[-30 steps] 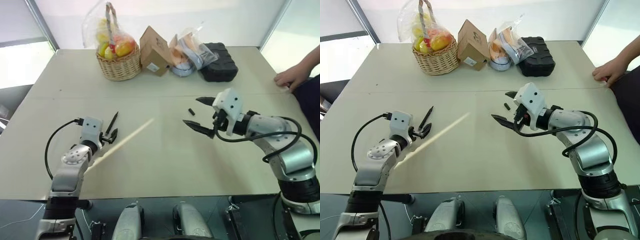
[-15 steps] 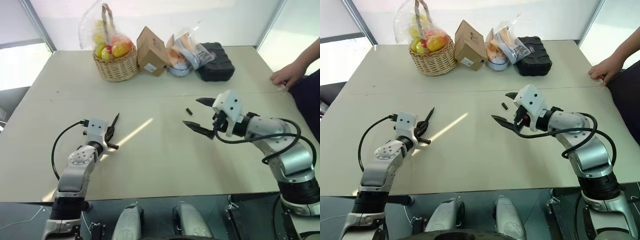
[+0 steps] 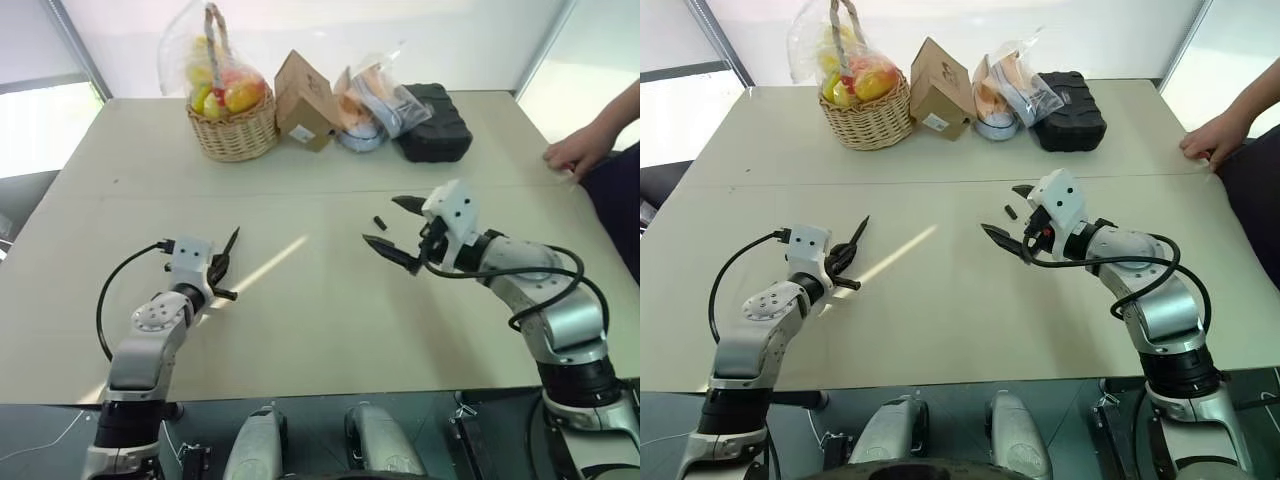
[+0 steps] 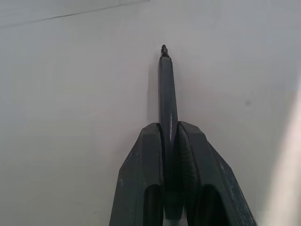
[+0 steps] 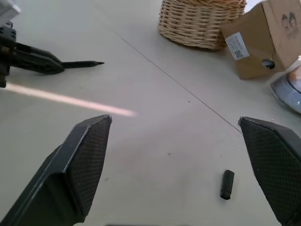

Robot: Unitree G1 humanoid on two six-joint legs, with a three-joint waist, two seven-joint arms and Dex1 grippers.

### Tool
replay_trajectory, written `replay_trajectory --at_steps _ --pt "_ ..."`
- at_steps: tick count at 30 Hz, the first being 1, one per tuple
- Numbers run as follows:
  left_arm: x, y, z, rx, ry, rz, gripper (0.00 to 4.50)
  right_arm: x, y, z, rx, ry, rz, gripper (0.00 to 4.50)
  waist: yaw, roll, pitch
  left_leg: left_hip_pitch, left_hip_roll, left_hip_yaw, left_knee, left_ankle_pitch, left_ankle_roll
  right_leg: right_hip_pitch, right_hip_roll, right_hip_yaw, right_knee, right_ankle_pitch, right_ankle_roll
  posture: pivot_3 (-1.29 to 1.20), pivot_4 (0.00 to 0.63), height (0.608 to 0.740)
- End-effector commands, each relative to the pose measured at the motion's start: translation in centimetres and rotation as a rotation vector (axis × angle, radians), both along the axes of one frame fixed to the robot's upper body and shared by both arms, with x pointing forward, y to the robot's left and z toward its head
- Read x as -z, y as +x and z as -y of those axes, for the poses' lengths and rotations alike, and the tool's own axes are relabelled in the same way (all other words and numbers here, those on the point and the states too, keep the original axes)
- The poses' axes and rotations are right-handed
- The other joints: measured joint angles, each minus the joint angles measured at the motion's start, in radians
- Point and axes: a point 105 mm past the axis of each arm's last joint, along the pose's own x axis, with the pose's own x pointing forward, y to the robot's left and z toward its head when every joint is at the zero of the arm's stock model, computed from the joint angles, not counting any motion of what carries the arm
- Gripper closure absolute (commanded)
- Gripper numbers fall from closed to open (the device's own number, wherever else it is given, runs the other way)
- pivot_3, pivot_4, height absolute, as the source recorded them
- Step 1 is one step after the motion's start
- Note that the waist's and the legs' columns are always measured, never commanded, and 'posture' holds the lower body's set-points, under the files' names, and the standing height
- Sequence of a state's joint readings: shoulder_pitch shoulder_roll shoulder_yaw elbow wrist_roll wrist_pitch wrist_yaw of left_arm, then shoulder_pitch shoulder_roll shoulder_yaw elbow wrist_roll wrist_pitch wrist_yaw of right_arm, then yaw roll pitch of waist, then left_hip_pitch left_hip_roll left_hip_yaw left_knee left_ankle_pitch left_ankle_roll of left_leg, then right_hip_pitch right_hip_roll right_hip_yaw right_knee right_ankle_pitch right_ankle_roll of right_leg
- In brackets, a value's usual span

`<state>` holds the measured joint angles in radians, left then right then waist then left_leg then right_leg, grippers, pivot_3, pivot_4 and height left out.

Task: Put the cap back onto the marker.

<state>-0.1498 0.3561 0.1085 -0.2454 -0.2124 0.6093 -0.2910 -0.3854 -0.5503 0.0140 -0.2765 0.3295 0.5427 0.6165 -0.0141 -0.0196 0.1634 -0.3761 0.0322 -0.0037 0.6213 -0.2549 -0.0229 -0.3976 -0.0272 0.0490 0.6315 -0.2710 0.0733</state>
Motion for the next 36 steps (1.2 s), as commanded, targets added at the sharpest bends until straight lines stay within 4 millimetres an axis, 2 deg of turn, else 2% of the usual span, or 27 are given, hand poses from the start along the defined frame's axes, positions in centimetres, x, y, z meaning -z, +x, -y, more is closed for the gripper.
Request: replay_trajectory --at_steps 1,4,6,12,15,18,24,36 --pt "-4.5 -0.2 0.5 0.045 -0.087 0.154 4.46 -0.7 1.9 1.1 0.120 0.084 0.063 0.00 0.000 0.000 0.000 0.000 0.000 0.000 0.000 0.000 0.000 0.000 0.000 0.000 0.000 0.000 0.000 0.00 0.150 0.740" --pt "-6.0 -1.3 1.0 0.105 -0.106 0.179 4.46 0.8 3.2 1.6 0.199 0.126 0.056 0.00 -0.001 0.000 0.000 0.000 0.000 0.001 0.000 0.000 0.000 0.000 0.000 0.000 0.000 0.000 0.000 0.00 0.150 0.740" --pt "-6.6 -2.0 1.3 0.159 -0.058 0.187 4.46 1.5 4.2 1.9 0.245 0.139 0.049 0.00 -0.004 0.000 0.000 0.000 0.000 0.001 -0.001 0.000 0.000 0.000 0.000 0.000 0.000 0.000 0.000 0.00 0.150 0.740" --pt "-6.9 -3.8 2.2 0.292 0.076 0.185 4.46 3.6 5.8 2.0 0.288 0.150 0.015 0.00 -0.006 0.000 0.000 0.001 0.000 0.001 -0.003 0.000 0.000 -0.001 0.001 0.000 0.000 0.000 0.000 0.00 0.150 0.740" --pt "-7.0 -3.9 1.9 0.293 0.111 0.188 4.46 5.2 6.8 1.8 0.299 0.136 -0.018 0.00 -0.007 0.000 0.000 0.001 0.000 0.001 -0.003 0.000 0.000 -0.001 0.001 0.000 0.000 -0.001 -0.001 0.00 0.150 0.740" --pt "-7.0 -4.0 1.6 0.277 0.107 0.183 4.46 6.0 7.2 1.9 0.303 0.129 -0.028 0.00 -0.006 0.000 0.000 0.001 0.000 0.001 -0.003 0.000 0.000 -0.001 0.001 0.001 0.000 -0.001 -0.002 0.00 0.150 0.740" --pt "-6.9 -4.2 1.4 0.271 0.142 0.185 4.46 8.6 7.7 2.8 0.348 0.069 -0.073 0.00 -0.007 0.000 0.000 0.001 0.000 0.001 -0.003 0.000 0.000 -0.001 0.001 0.001 0.000 0.000 0.000 0.00 0.150 0.740" --pt "-6.8 -3.9 1.3 0.252 0.147 0.203 4.46 9.1 8.6 1.9 0.324 0.061 -0.082 0.00 -0.013 0.000 0.000 0.003 0.000 0.001 -0.003 0.000 -0.001 0.000 0.001 0.001 0.000 0.000 0.000 0.00 0.150 0.740"
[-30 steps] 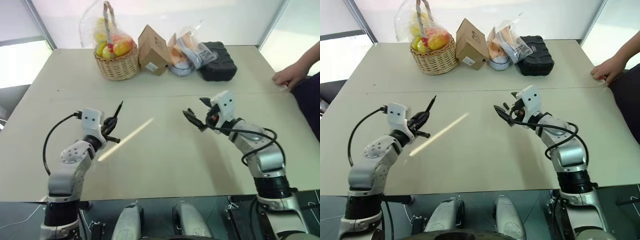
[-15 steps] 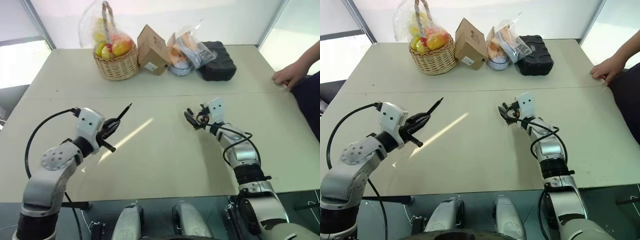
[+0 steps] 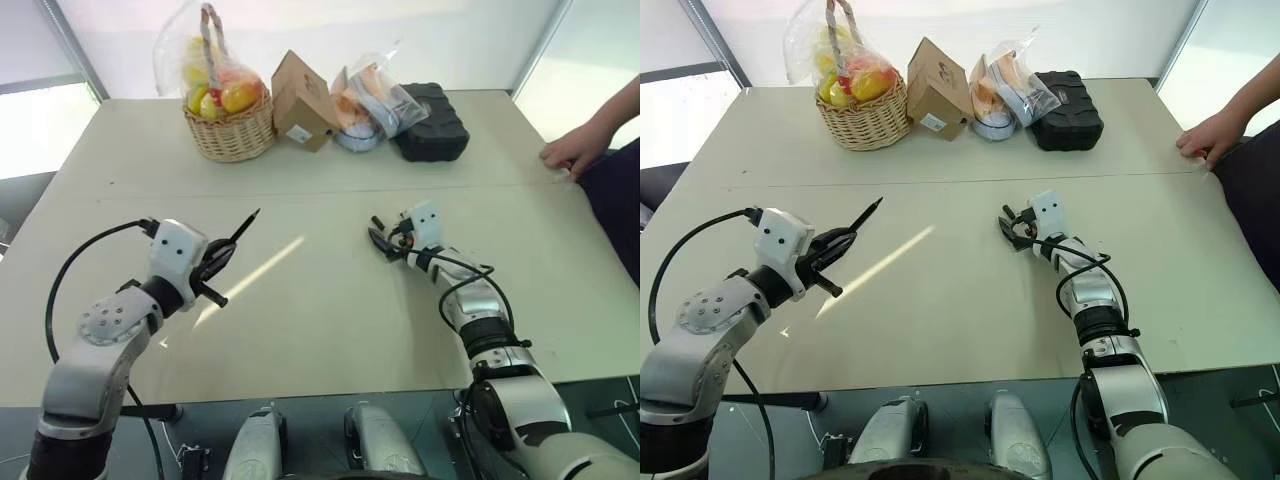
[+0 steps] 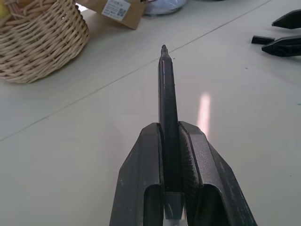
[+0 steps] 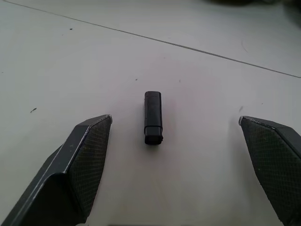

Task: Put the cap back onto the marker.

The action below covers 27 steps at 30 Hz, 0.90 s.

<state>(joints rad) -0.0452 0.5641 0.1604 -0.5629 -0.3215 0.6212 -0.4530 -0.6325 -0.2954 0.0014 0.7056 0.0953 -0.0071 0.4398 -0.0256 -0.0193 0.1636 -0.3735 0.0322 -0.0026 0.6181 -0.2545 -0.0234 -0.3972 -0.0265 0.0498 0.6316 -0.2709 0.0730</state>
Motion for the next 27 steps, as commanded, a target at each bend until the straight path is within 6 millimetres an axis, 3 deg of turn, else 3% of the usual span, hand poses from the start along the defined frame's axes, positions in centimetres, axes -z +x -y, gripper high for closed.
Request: replay_trajectory --at_steps 1,4,7,13,14,22,27 --pt "-0.9 0.0 0.2 0.000 0.003 0.050 4.46 -0.3 0.3 -0.5 -0.013 -0.005 0.009 0.00 -0.003 0.000 0.000 0.000 0.000 0.000 0.000 0.000 0.000 0.000 0.000 0.000 0.000 0.000 0.000 0.00 0.150 0.740" --pt "-0.8 0.0 0.0 -0.009 0.004 0.053 4.46 -0.2 0.3 -0.7 -0.022 -0.006 0.006 0.00 -0.014 0.000 0.000 0.000 0.000 0.000 0.000 0.000 0.000 0.000 0.000 0.000 0.000 0.000 0.001 0.00 0.150 0.740" --pt "-0.8 0.1 -0.1 -0.017 -0.002 0.056 4.50 -0.1 0.2 -1.0 -0.032 -0.012 0.003 0.88 -0.017 0.000 0.000 0.000 0.000 -0.001 0.000 0.000 0.000 0.000 -0.001 0.000 0.000 0.001 0.001 0.00 0.150 0.740" --pt "-0.7 0.3 0.0 -0.014 0.001 0.066 4.50 0.1 0.1 -1.2 -0.048 -0.018 -0.006 4.10 -0.018 0.000 0.000 0.000 0.000 -0.001 -0.001 0.000 0.000 0.000 -0.001 0.000 0.000 0.001 0.001 0.00 0.150 0.740" --pt "-0.7 0.3 0.1 -0.014 -0.002 0.066 4.50 0.1 0.1 -1.2 -0.049 -0.019 -0.006 4.47 -0.018 0.000 0.000 0.000 0.000 -0.001 -0.001 0.000 0.000 0.000 -0.001 0.000 0.000 0.001 0.001 0.00 0.150 0.740" --pt "-0.5 0.5 0.1 0.018 0.013 0.060 4.50 -0.2 0.1 -1.0 -0.043 -0.033 0.010 4.47 -0.018 0.000 0.000 0.000 0.000 -0.001 -0.001 0.000 0.000 0.000 -0.001 0.000 0.000 0.001 0.001 0.00 0.150 0.740" --pt "-0.5 1.3 0.7 0.078 0.031 0.064 4.50 -1.6 0.0 -1.0 -0.061 -0.054 0.058 4.47 -0.018 0.000 0.000 0.000 0.000 -0.001 -0.001 0.000 0.000 0.000 -0.001 0.000 0.000 0.001 0.001 0.00 0.150 0.740"
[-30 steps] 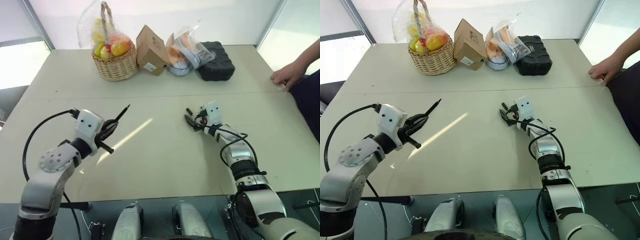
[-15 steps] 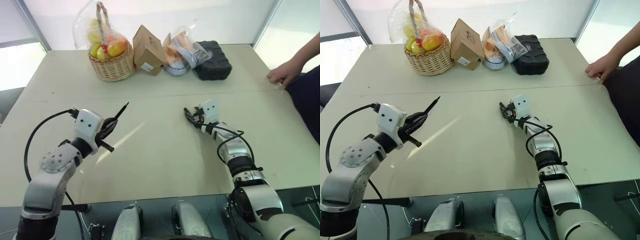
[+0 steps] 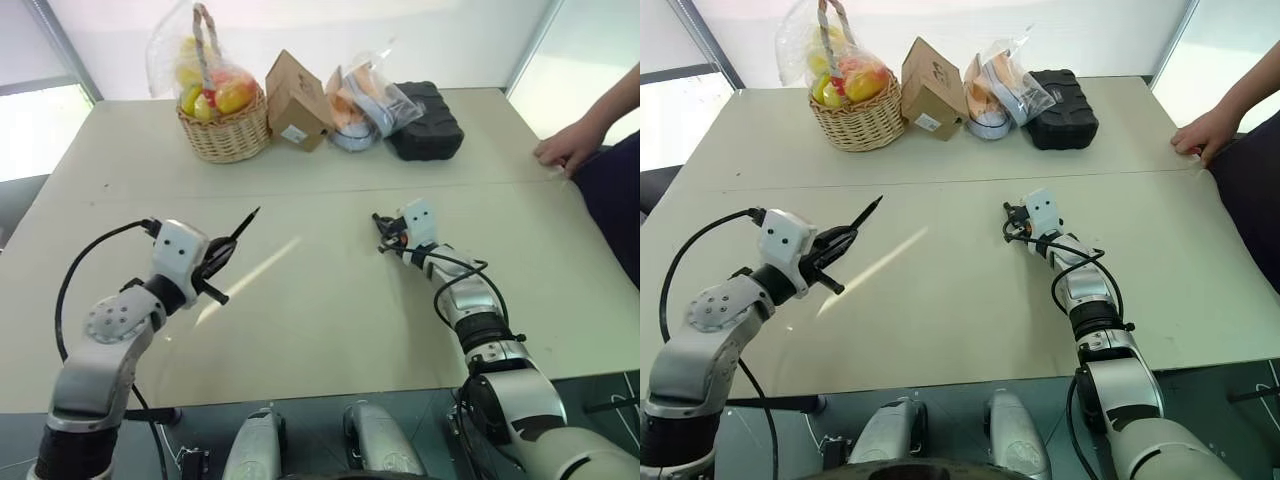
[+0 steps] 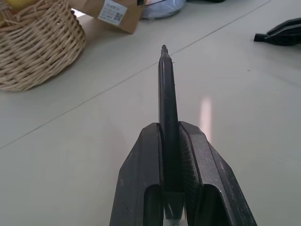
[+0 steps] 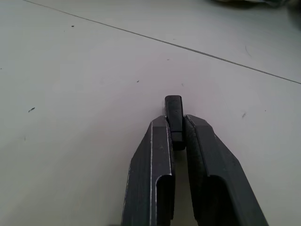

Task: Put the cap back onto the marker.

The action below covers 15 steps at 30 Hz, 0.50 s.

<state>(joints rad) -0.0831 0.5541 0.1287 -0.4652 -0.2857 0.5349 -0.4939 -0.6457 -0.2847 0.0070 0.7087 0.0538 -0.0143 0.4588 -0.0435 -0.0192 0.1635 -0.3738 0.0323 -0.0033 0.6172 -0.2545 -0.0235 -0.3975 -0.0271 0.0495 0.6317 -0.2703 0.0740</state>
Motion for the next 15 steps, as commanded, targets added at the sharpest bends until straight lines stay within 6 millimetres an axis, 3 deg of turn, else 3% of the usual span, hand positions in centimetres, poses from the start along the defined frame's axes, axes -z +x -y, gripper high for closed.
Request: replay_trajectory --at_steps 1,5,10,15 --pt "-1.0 0.5 0.8 0.066 0.030 0.049 4.50 -2.1 -0.3 -0.4 -0.055 -0.039 0.074 4.47 0.001 0.000 0.000 0.000 0.000 0.000 0.000 0.000 0.000 0.000 0.000 0.000 0.000 0.000 0.000 0.00 0.150 0.740" --pt "-1.1 1.2 1.7 0.141 0.043 0.053 4.50 -4.4 -1.3 -1.0 -0.162 -0.114 0.145 4.47 0.001 0.001 0.000 -0.001 0.000 0.000 -0.001 0.000 0.000 -0.001 0.000 0.000 0.000 0.000 0.000 0.00 0.150 0.740" --pt "-1.6 2.0 3.4 0.360 0.157 0.085 4.50 -9.3 -4.6 -2.4 -0.444 -0.233 0.232 4.47 0.004 0.001 0.001 -0.002 -0.001 0.000 -0.002 0.000 0.000 -0.003 0.001 -0.001 0.000 0.000 0.001 0.00 0.150 0.740" --pt "-1.5 2.7 3.7 0.468 0.247 0.099 4.50 -11.5 -6.8 -2.4 -0.617 -0.294 0.200 4.47 0.002 0.001 0.001 -0.001 -0.001 0.001 -0.002 0.000 0.000 -0.002 0.002 -0.002 0.000 0.000 0.001 0.00 0.150 0.740"
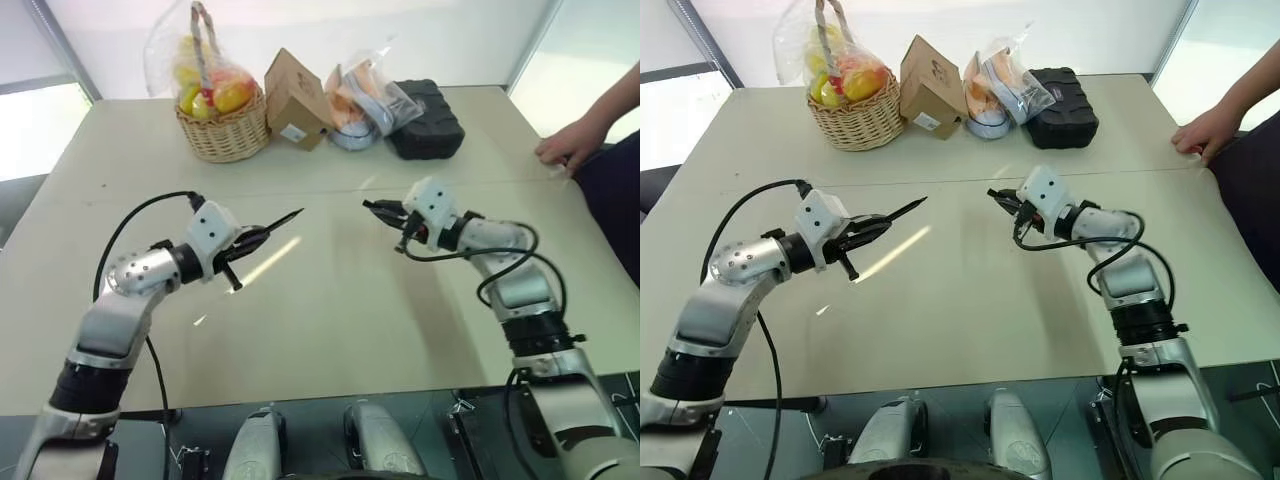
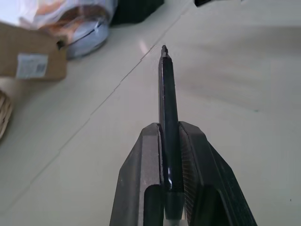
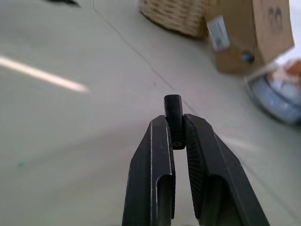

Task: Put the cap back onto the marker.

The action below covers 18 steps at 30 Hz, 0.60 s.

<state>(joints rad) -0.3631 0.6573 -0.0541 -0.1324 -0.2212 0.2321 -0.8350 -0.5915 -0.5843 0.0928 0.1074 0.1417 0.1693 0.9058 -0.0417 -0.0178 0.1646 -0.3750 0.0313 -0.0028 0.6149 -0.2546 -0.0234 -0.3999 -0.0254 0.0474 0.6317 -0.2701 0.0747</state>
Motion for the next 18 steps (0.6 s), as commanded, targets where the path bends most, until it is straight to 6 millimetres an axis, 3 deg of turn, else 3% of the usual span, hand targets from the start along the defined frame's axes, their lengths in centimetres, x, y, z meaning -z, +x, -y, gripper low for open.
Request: replay_trajectory --at_steps 1,7,18 --pt "-0.6 0.0 0.4 0.085 0.052 0.043 4.50 -2.5 -1.7 -0.8 -0.136 -0.032 0.003 4.47 0.000 0.000 0.000 0.000 0.000 0.000 0.000 0.000 0.000 0.000 0.000 0.000 0.000 0.000 0.000 0.00 0.150 0.740" --pt "-1.4 0.4 1.8 0.198 0.064 0.074 4.50 -4.5 -2.5 -1.9 -0.239 -0.039 -0.031 4.47 0.001 0.000 0.000 -0.001 0.000 0.000 0.000 0.000 0.000 -0.001 0.000 0.000 0.000 0.000 0.000 0.00 0.150 0.740" --pt "-1.8 0.3 2.5 0.225 0.048 0.073 4.50 -4.5 -3.6 -3.3 -0.314 -0.091 -0.033 4.47 0.004 0.000 0.000 -0.003 0.000 0.000 0.001 0.000 0.000 -0.003 0.000 -0.001 0.001 0.000 0.000 0.00 0.150 0.740"
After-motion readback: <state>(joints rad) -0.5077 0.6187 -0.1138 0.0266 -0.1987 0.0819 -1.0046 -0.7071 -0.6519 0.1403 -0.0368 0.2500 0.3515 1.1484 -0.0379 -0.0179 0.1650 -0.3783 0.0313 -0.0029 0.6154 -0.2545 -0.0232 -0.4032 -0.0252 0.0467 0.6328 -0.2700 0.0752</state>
